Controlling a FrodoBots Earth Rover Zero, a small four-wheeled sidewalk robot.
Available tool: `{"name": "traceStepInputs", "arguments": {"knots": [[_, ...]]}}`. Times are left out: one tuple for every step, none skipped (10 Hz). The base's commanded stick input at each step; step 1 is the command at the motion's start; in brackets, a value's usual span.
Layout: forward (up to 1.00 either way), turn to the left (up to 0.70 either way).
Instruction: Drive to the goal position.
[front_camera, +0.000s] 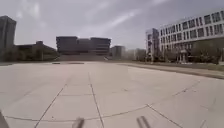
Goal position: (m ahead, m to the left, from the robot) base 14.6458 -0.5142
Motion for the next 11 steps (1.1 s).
{"name": "traceStepInputs", "arguments": {"knots": [[0.7, 0.0], [0.7, 0.0], [0.7, 0.0], [0.7, 0.0], [0.7, 0.01], [0.7, 0.27], [0.7, 0.27], [0.7, 0.27], [0.7, 0.0], [0.7, 0.0], [0.7, 0.0]]}}
